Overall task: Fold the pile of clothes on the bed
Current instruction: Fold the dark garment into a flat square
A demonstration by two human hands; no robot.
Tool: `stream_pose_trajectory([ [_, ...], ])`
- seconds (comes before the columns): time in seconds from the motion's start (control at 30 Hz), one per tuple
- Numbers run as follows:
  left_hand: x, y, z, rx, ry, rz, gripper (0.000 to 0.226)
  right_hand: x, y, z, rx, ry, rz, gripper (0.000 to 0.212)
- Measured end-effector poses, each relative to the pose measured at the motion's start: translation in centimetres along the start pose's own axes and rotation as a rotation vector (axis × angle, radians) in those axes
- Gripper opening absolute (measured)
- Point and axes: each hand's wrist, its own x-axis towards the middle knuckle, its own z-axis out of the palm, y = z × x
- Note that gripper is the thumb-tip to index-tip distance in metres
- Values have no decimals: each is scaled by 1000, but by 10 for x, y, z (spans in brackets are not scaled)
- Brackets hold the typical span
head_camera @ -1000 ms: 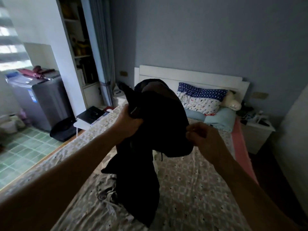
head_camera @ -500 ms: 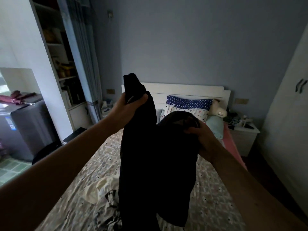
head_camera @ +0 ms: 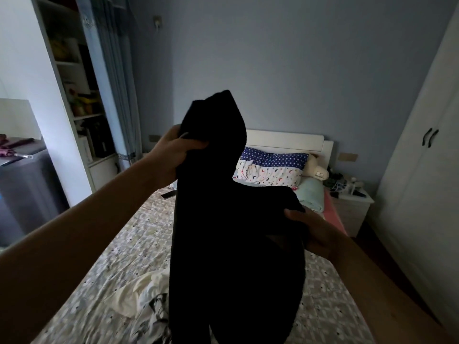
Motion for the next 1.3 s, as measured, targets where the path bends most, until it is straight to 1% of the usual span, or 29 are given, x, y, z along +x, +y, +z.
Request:
stream_pose_trajectory([
  [0.1,5,4,-11,101,-48,-17,30,13,-4,5,-70,73,-61,35],
  [0.17,8,7,-26,126,-105,-64,32,16,-19,9,-147,126,-115,34],
  [0.2,7,10,-34,134,-139,-105,43,17,-28,9,-174,149,-138,34],
  [0.27,6,13,-50,162,-192,-211,83,20,-48,7,-206,177,-178,34],
  [0.3,5,13,-57,166,-195,-235,96,21,-59,7,-229,190,-193,36],
  [0.37,5,10,-69,158,-142,-257,105,20,-80,8,-267,164,-225,38],
  [0.43,6,5,-80,144,-54,-277,108,16,-99,14,-320,110,-236,34],
  [0.47,6,3,-84,143,-6,-283,110,16,-107,16,-369,104,-235,33],
  [0.5,6,1,-85,154,42,-293,110,18,-113,17,-452,133,-244,36],
  [0.53,6,1,-83,179,88,-304,104,22,-118,18,-569,205,-262,39],
  [0.57,6,2,-79,219,137,-311,88,28,-122,19,-694,319,-290,38],
  [0.6,6,3,-70,275,195,-312,67,34,-124,22,-798,433,-319,35],
  [0.63,9,4,-61,338,264,-307,51,39,-125,29,-869,533,-343,29],
  [0.67,12,4,-52,383,324,-291,42,45,-125,36,-905,597,-368,26],
  [0.73,15,10,-30,413,365,-226,38,51,-123,57,-947,644,-429,28],
  [0.83,18,21,4,397,316,-121,41,52,-117,99,-1016,569,-550,32],
  [0.9,16,29,29,368,267,-56,29,48,-113,129,-1029,462,-623,32],
  [0.93,15,32,39,358,233,-40,27,44,-112,144,-1023,384,-644,33],
  [1.03,7,38,55,307,110,-12,37,31,-112,167,-1003,120,-623,25],
  [1.07,5,37,55,307,93,24,37,28,-113,166,-1012,54,-588,29],
  [1.13,4,33,46,312,117,91,29,22,-116,161,-1070,-41,-526,45],
  [1.17,5,30,41,299,136,120,24,20,-117,158,-1115,-56,-546,51],
  [1.2,6,27,37,286,151,138,22,19,-119,155,-1156,-23,-616,55],
  [1.27,7,23,28,252,126,128,27,22,-125,145,-1191,179,-859,57],
  [1.3,8,21,24,218,95,110,30,26,-129,135,-1197,315,-950,66],
])
